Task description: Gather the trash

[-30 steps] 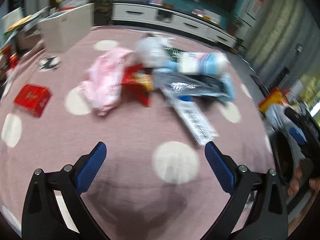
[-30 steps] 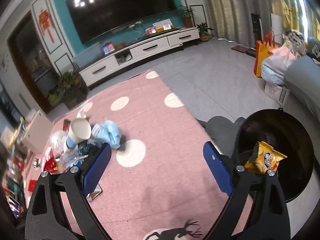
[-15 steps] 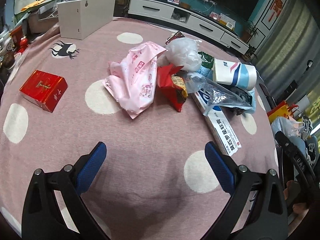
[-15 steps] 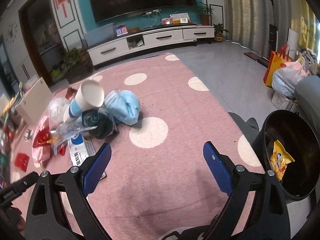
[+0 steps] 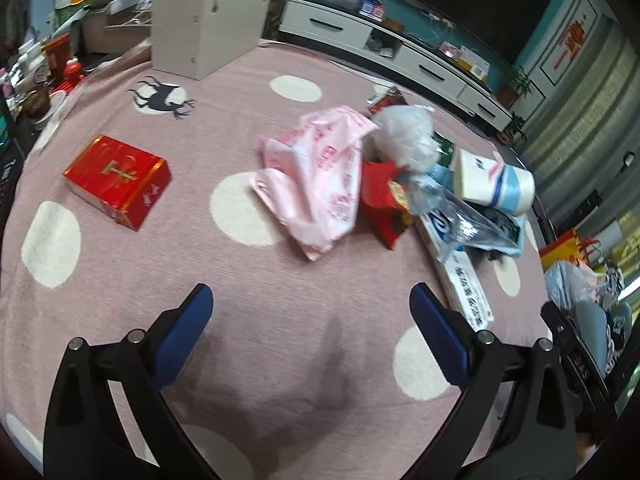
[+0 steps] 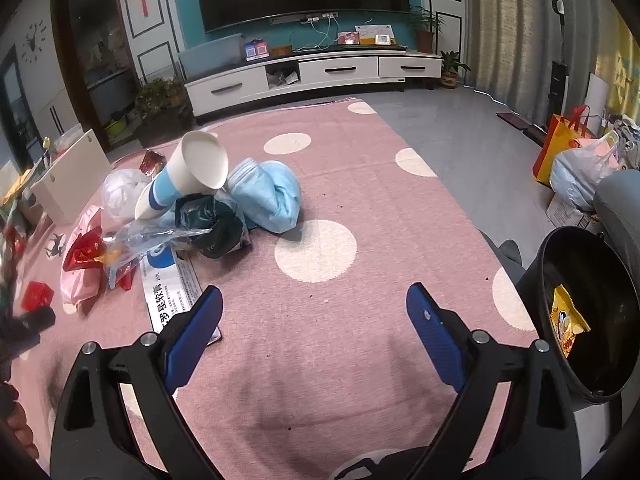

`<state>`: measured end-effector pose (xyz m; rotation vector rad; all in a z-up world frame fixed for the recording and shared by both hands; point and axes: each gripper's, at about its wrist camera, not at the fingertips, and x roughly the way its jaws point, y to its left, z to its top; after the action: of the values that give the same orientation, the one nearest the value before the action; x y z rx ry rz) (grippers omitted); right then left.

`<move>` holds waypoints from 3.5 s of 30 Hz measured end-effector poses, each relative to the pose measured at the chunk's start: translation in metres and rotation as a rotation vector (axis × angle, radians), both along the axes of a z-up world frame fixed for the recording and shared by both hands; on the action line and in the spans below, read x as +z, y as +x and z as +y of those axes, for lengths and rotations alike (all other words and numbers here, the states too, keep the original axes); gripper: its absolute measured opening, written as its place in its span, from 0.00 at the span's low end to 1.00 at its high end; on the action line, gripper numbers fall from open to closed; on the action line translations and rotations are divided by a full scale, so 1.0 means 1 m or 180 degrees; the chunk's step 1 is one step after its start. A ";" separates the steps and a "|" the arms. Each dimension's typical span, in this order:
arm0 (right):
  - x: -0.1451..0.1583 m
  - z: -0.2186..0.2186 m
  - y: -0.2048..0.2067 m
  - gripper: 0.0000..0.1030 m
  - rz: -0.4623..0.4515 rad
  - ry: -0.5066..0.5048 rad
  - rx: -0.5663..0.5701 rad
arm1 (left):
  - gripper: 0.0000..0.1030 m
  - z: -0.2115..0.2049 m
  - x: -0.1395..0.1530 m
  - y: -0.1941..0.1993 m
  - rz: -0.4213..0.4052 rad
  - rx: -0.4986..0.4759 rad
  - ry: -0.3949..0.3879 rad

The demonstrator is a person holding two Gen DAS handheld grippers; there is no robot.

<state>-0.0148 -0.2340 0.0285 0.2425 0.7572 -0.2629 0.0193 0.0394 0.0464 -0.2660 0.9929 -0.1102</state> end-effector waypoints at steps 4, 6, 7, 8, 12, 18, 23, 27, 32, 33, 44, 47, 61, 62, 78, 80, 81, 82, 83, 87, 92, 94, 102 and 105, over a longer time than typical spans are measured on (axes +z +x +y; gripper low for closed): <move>0.000 0.005 0.000 0.89 0.0004 -0.0041 0.0047 | 0.95 0.012 0.000 0.005 0.0009 0.0107 0.0020; 0.001 0.007 0.000 0.89 0.0001 -0.0034 0.0099 | 0.95 0.022 0.003 0.009 -0.0005 0.0156 0.0028; 0.001 0.008 0.001 0.89 -0.0001 -0.0023 0.0124 | 0.95 0.027 0.006 0.011 -0.0024 0.0195 0.0042; 0.001 0.009 0.001 0.89 -0.0001 -0.0004 0.0159 | 0.95 0.033 0.008 0.014 -0.0050 0.0248 0.0063; 0.001 0.018 0.004 0.89 0.0011 0.0068 0.0312 | 0.95 0.061 0.009 0.028 -0.0052 0.0446 0.0079; -0.002 0.036 0.008 0.89 0.0066 0.0043 0.0506 | 0.95 0.083 -0.002 0.057 0.0066 0.0496 0.0127; -0.004 0.038 0.009 0.89 0.0088 0.0005 0.0550 | 0.95 0.099 -0.006 0.078 0.0123 0.0564 0.0395; -0.005 0.036 0.010 0.89 0.0101 0.0013 0.0537 | 0.95 0.115 -0.009 0.088 0.0129 0.0577 0.0566; -0.007 0.036 0.011 0.89 0.0121 0.0023 0.0553 | 0.95 0.127 -0.017 0.095 0.0134 0.0501 0.0553; -0.007 0.037 0.011 0.89 0.0121 0.0015 0.0556 | 0.95 0.127 -0.017 0.095 0.0127 0.0481 0.0561; -0.007 0.036 0.012 0.89 0.0130 -0.0012 0.0539 | 0.95 0.144 -0.032 0.105 0.0269 0.0494 0.0538; -0.007 0.036 0.012 0.89 0.0133 -0.0018 0.0534 | 0.94 0.140 -0.034 0.104 0.0274 0.0467 0.0494; -0.005 0.030 0.011 0.89 0.0128 0.0061 0.0480 | 0.59 0.097 -0.028 0.082 0.0227 0.0243 0.0185; -0.004 0.030 0.011 0.89 0.0130 0.0057 0.0482 | 0.58 0.092 -0.026 0.080 0.0222 0.0220 0.0181; -0.022 0.057 0.054 0.88 0.0383 0.0337 0.1017 | 0.55 -0.004 -0.002 0.026 0.0114 -0.0234 -0.0076; -0.024 0.062 0.058 0.88 0.0415 0.0369 0.1133 | 0.55 -0.009 -0.001 0.018 0.0089 -0.0228 -0.0082; -0.025 0.066 0.061 0.87 0.0429 0.0361 0.1206 | 0.55 -0.010 -0.001 0.015 0.0066 -0.0218 -0.0068; -0.025 0.069 0.064 0.86 0.0431 0.0343 0.1251 | 0.55 -0.013 0.001 0.011 0.0044 -0.0219 -0.0041; -0.026 0.072 0.068 0.84 0.0434 0.0305 0.1287 | 0.55 -0.016 0.002 0.007 0.0016 -0.0238 -0.0011; -0.041 0.084 0.088 0.71 0.0578 0.0252 0.1321 | 0.55 -0.024 0.002 -0.004 0.0011 -0.0294 -0.0078; -0.042 0.097 0.080 0.46 0.0573 -0.0162 0.1352 | 0.55 -0.032 -0.002 -0.009 0.0033 -0.0400 -0.0046; -0.041 0.096 0.073 0.46 0.0617 -0.0102 0.1348 | 0.55 -0.038 -0.003 -0.010 0.0062 -0.0470 -0.0052; -0.028 0.079 0.028 0.46 0.0580 -0.0040 0.1082 | 0.55 -0.053 -0.010 -0.012 0.0194 -0.0573 0.0004; -0.026 0.064 0.016 0.46 0.0583 0.0128 0.0932 | 0.75 -0.053 -0.009 -0.015 0.0258 -0.0547 -0.0018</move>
<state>0.0017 -0.1698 0.0024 0.1439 0.9682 0.0082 0.0043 -0.0136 0.0370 -0.1911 1.0956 -0.2603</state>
